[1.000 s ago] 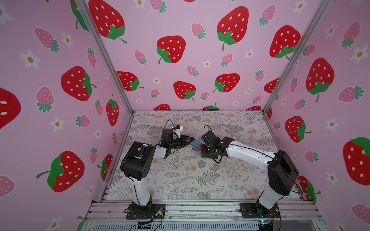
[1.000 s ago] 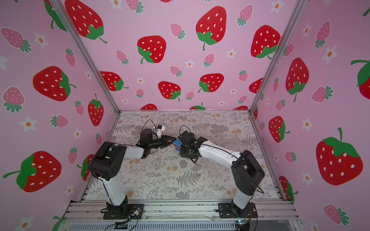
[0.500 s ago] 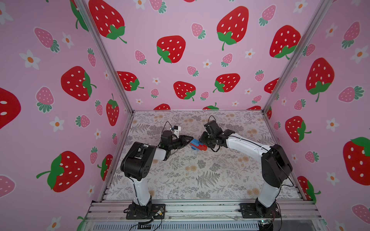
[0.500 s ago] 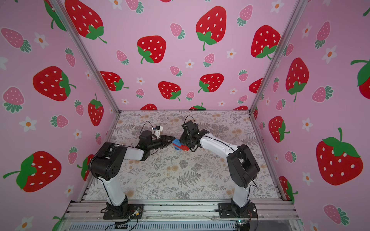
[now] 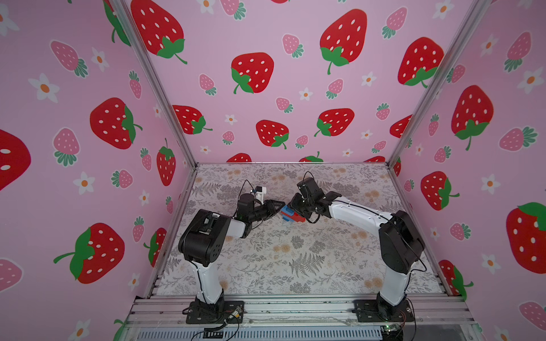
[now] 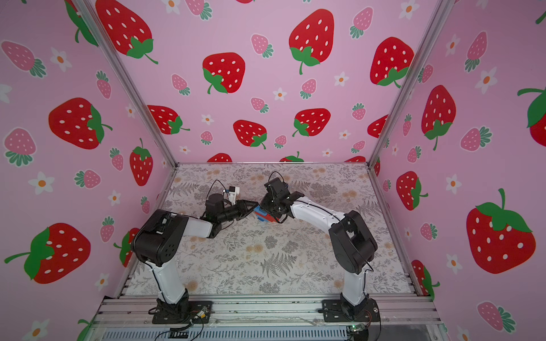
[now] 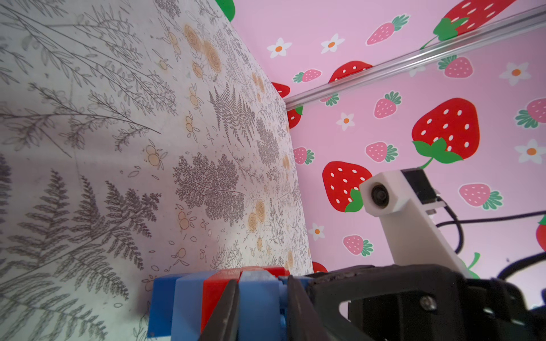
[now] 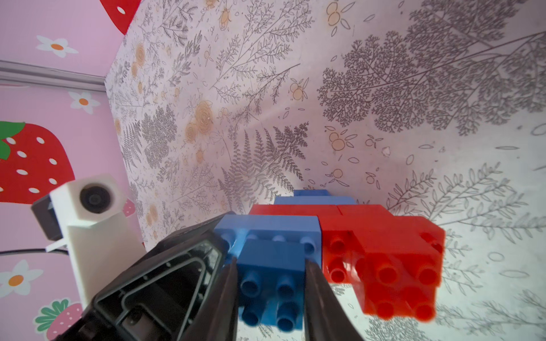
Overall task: Assemble a heart with lego
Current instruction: Assemble the lego brick with the lego brick.
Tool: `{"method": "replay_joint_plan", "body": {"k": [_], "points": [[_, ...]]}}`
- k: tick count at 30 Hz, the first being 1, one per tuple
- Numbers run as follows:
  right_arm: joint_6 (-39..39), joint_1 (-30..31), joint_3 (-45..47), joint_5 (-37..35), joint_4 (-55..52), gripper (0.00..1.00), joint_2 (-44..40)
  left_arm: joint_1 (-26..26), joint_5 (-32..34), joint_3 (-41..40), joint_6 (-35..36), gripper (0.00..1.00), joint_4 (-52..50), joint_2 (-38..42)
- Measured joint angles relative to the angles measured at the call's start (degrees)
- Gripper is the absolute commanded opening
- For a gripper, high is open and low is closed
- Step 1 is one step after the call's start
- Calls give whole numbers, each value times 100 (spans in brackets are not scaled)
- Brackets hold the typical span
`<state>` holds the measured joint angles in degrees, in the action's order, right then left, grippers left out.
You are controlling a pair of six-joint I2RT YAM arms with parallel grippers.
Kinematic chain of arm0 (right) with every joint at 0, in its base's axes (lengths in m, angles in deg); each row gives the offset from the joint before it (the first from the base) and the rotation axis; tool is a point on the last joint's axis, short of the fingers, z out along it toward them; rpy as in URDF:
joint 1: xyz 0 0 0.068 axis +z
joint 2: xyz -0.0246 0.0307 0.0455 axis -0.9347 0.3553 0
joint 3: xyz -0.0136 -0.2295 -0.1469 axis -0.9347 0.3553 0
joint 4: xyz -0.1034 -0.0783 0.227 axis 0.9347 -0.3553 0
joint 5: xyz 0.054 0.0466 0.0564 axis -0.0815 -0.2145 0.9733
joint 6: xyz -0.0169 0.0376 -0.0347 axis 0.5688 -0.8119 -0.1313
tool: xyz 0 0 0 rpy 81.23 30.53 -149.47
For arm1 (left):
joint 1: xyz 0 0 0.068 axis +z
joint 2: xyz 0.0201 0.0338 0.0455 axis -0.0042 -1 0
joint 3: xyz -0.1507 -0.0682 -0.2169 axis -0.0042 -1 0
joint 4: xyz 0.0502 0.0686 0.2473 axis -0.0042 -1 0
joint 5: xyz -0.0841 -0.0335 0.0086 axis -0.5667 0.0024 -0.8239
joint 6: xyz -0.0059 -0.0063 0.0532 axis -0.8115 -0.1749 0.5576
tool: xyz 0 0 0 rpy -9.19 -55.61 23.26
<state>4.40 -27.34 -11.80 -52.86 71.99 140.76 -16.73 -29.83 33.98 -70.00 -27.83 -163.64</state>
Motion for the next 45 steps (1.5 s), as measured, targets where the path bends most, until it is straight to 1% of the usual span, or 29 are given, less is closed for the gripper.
{"method": "replay_joint_plan", "body": {"k": [14,26,35,41,45], "points": [[33,0,-260,131,17,16,192,22,46,-7,-9,15,15,-11],[203,26,-442,140,-302,13,251,24,2,26,114,14,-55,-11],[267,9,-437,197,-350,14,278,63,-52,28,146,13,-81,-9],[262,-28,-643,275,-404,16,422,109,-66,11,146,12,-85,-11],[258,-37,-955,313,-658,16,595,136,-50,-2,146,12,-83,-11]]}}
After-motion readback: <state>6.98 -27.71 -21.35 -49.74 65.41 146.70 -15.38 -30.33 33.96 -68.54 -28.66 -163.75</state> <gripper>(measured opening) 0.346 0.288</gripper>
